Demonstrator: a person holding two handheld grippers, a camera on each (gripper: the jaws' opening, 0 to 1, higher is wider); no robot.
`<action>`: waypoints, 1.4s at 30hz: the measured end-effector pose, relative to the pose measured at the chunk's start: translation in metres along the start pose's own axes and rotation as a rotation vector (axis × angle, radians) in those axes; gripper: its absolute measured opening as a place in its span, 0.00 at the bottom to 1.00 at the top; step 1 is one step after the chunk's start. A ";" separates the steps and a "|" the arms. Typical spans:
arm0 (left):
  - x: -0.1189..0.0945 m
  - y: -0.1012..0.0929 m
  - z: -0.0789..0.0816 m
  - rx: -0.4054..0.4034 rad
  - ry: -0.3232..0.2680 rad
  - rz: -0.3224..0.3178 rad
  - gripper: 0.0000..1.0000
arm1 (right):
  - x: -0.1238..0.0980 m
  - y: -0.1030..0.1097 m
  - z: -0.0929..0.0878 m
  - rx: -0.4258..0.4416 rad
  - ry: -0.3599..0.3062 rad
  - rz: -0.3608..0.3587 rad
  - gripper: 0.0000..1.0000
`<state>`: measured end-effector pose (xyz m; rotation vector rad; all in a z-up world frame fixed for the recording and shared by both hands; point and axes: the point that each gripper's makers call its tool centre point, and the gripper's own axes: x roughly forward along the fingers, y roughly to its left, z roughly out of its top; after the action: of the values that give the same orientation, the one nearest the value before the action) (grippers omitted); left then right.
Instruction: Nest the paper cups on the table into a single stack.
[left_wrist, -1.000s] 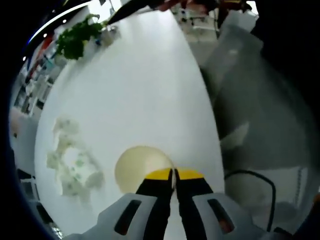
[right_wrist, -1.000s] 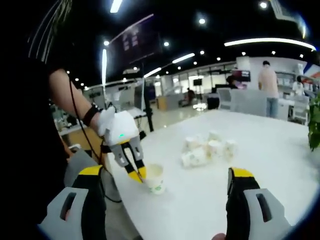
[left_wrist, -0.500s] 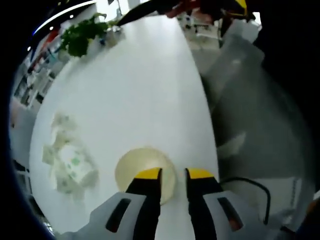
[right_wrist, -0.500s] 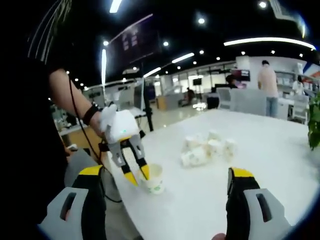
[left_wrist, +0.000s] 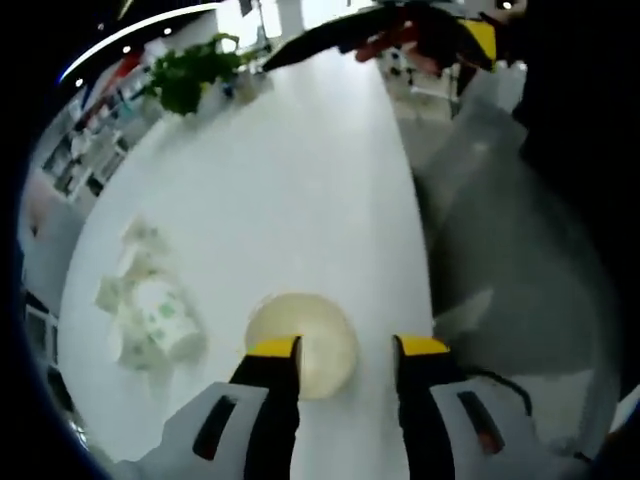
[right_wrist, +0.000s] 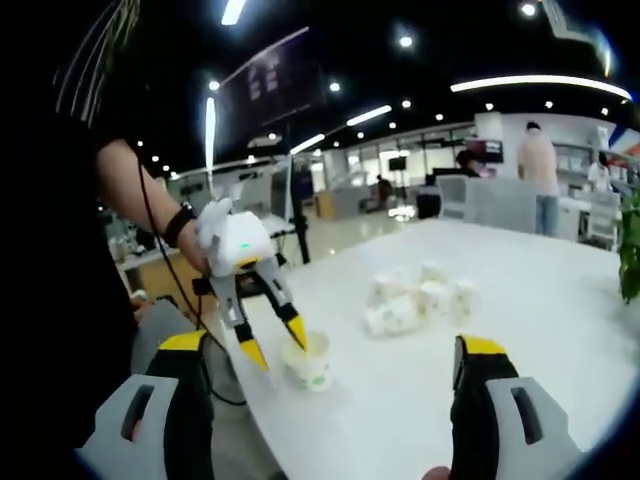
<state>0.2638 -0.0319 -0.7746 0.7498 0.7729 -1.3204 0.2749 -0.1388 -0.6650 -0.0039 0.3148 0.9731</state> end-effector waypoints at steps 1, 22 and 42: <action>-0.002 0.001 0.002 0.004 -0.021 0.016 0.38 | 0.000 0.001 0.000 -0.002 0.001 0.002 0.99; -0.042 0.019 -0.001 -0.264 -0.207 0.171 0.72 | 0.009 0.010 -0.001 -0.040 0.032 0.012 0.99; -0.101 0.067 -0.010 -0.476 -0.460 0.404 0.99 | 0.010 -0.005 0.000 0.015 0.057 -0.016 0.99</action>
<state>0.3216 0.0377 -0.6934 0.1880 0.4978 -0.8453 0.2844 -0.1331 -0.6681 -0.0207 0.3744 0.9558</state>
